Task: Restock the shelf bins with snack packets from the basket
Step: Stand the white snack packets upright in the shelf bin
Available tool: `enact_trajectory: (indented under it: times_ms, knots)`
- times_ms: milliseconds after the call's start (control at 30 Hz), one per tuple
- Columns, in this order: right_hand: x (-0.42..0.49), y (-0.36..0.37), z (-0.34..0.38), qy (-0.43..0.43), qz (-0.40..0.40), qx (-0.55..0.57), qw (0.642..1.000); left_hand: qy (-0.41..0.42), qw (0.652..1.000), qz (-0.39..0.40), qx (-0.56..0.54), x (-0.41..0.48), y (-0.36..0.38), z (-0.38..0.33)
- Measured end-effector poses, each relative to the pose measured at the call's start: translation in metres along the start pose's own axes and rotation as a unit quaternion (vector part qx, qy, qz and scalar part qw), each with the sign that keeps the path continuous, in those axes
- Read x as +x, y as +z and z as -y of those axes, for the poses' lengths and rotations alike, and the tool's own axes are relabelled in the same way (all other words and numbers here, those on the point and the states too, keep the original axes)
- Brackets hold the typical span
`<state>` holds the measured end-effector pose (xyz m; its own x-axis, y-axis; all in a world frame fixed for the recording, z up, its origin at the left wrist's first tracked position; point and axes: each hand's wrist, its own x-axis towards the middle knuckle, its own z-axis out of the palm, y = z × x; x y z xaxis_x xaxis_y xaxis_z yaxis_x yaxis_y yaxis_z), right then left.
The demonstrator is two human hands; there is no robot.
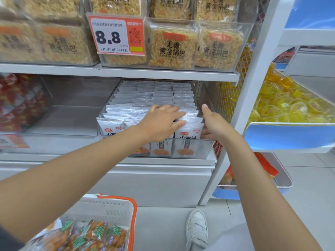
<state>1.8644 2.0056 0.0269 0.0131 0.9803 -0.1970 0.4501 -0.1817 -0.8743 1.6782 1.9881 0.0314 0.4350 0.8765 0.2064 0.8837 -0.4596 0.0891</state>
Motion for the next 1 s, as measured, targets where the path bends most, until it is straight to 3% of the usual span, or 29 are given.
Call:
enact_trajectory:
  times_ms: [67,267,400,500,567,667,767,1000]
  knots:
    - [0.006,0.008,-0.001,0.01,0.017,-0.022,1.0,-0.002,1.0,0.028,-0.004,-0.001,0.003,0.001]
    - [0.016,0.022,0.001,0.026,0.046,0.003,0.999,0.001,1.0,0.013,0.016,-0.005,0.007,0.008]
    - [0.011,0.021,0.0,-0.005,0.029,-0.047,0.998,-0.005,1.0,0.01,-0.001,-0.007,0.005,0.006]
    - [-0.006,0.025,0.002,-0.117,-0.087,-0.125,0.981,-0.015,0.996,-0.075,-0.036,-0.018,0.004,0.006]
    - [-0.02,0.03,0.003,-0.231,-0.179,-0.153,0.944,-0.013,0.986,-0.158,-0.047,-0.032,0.004,0.009]
    - [-0.036,0.047,0.008,-0.365,-0.225,-0.162,0.889,-0.036,0.965,-0.251,-0.067,-0.063,0.001,0.014]
    - [-0.056,0.083,0.012,-0.431,-0.204,-0.142,0.868,-0.123,0.957,-0.225,-0.134,-0.101,0.001,0.024]
    - [-0.078,0.187,0.005,-0.439,-0.003,-0.234,0.867,-0.269,0.944,-0.098,-0.161,-0.205,0.027,0.087]
